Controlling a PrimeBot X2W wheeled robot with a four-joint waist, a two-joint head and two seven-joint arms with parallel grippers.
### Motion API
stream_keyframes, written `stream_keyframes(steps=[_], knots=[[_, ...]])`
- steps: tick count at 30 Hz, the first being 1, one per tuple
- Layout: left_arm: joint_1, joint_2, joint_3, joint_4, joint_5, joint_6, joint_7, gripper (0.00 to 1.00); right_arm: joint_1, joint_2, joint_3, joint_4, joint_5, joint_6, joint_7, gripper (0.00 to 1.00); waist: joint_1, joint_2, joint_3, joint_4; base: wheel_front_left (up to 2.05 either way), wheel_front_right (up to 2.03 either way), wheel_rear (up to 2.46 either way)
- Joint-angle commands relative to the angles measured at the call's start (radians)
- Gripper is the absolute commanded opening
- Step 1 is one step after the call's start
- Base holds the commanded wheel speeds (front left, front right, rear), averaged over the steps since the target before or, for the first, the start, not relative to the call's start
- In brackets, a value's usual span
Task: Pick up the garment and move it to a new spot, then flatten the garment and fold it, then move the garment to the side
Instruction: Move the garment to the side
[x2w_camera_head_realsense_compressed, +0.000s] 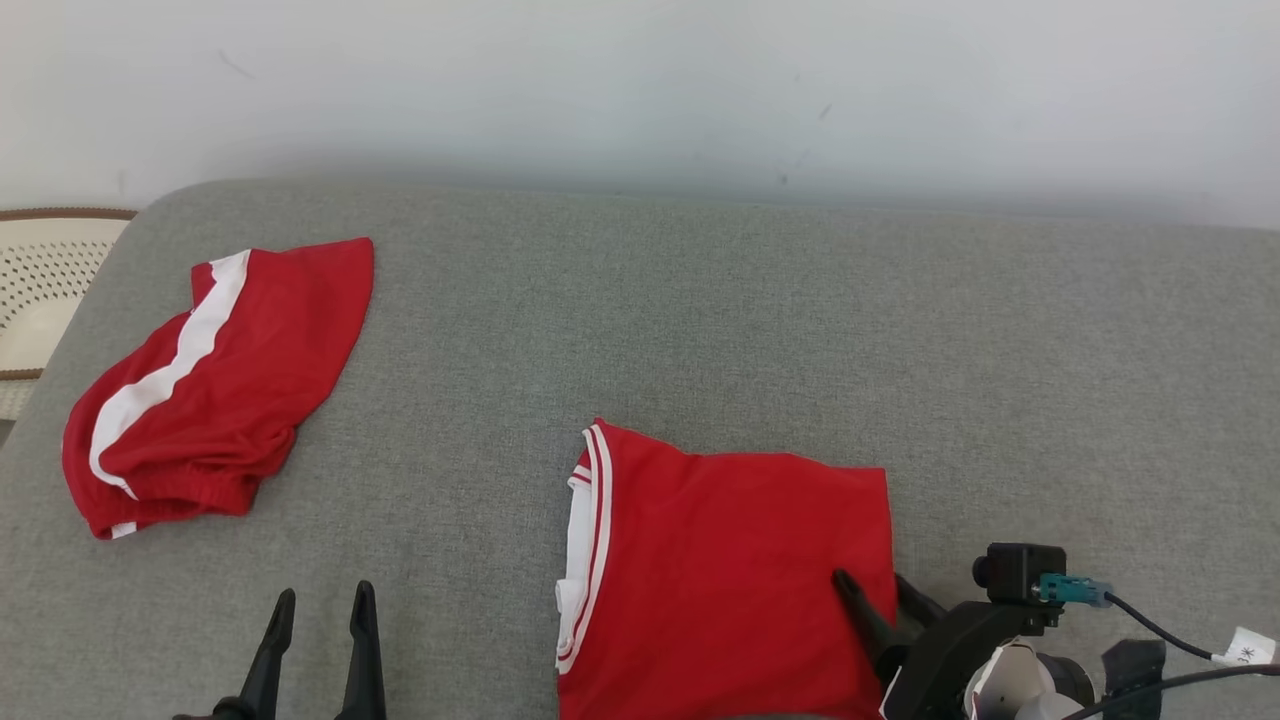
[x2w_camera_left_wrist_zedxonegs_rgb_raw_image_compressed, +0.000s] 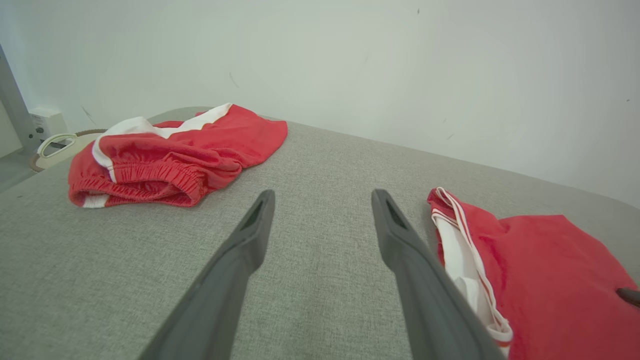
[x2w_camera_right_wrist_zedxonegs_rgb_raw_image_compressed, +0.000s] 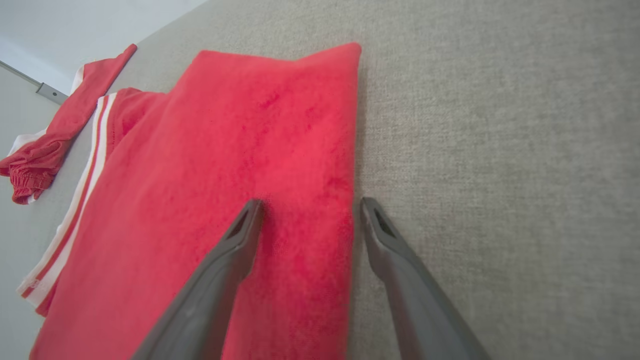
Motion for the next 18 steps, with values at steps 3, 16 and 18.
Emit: stream_keyframes(steps=[3,16,18], knots=[[-0.007,0.0,0.001,0.004,-0.008,0.0,-0.004,1.0,0.001,0.012,0.021,0.018,0.022,0.0,0.021,0.45,0.0001,-0.0001,0.005,0.004,0.0,0.0,0.0],[-0.011,0.0,0.007,-0.005,-0.012,0.005,-0.004,1.0,-0.165,-0.073,0.035,0.018,0.034,0.0,-0.039,0.0,0.0001,-0.0001,0.021,-0.034,0.0,0.0,0.0],[-0.018,0.0,0.006,-0.009,-0.01,0.004,-0.004,1.0,-0.211,-0.092,0.031,0.031,0.043,0.0,-0.039,0.0,0.0001,-0.0001,0.034,-0.042,0.0,0.0,0.0]])
